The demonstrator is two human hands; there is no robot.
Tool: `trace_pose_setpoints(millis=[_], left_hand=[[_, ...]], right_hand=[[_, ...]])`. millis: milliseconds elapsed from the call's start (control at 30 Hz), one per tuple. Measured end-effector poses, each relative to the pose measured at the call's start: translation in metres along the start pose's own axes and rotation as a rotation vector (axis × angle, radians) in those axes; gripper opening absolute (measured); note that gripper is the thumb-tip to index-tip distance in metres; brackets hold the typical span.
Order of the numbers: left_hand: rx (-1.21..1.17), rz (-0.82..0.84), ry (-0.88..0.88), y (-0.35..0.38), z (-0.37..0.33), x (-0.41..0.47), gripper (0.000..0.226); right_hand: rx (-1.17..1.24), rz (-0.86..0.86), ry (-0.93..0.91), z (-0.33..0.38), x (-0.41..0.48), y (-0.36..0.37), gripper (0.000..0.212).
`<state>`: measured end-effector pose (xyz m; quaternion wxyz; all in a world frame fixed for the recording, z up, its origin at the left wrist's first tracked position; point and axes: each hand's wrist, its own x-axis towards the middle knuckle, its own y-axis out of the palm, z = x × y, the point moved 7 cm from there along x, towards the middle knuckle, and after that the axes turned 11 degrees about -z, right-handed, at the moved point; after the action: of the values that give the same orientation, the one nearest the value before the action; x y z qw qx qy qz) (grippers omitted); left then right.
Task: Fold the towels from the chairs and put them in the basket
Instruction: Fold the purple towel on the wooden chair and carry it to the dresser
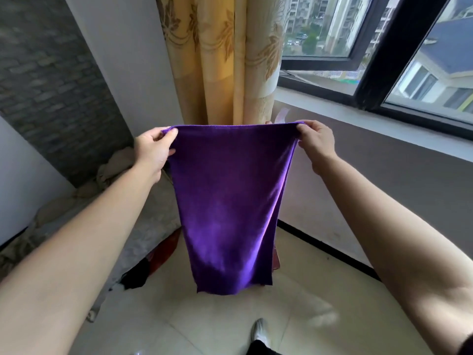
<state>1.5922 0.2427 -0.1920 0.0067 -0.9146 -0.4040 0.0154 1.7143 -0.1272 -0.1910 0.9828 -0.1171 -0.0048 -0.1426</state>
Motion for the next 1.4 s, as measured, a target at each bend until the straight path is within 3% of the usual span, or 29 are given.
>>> trace_pose_setpoints(millis=[400,767,900,1133,1400], left_hand=[[0.009,-0.005,0.070,0.010,-0.028,0.004,0.018],[0.328,0.120,0.241,-0.039,0.076,-0.083,0.023],[0.495,0.174,0.157,-0.060,0.147,-0.121,0.026],[0.816,0.418,-0.079,-0.074,0.260,-0.185,0.024],[1.004,0.506,-0.243,-0.095,0.343,-0.217,0.020]], right_hand=[[0.048,-0.051,-0.017,0.009,0.017,-0.001,0.021],[-0.199,-0.185,0.112,-0.093,-0.090,-0.043,0.025],[-0.400,-0.140,0.195,-0.157,-0.137,-0.049,0.031],[-0.706,0.047,0.289,-0.271,-0.200,-0.072,0.030],[-0.861,0.228,0.305,-0.337,-0.231,-0.083,0.032]])
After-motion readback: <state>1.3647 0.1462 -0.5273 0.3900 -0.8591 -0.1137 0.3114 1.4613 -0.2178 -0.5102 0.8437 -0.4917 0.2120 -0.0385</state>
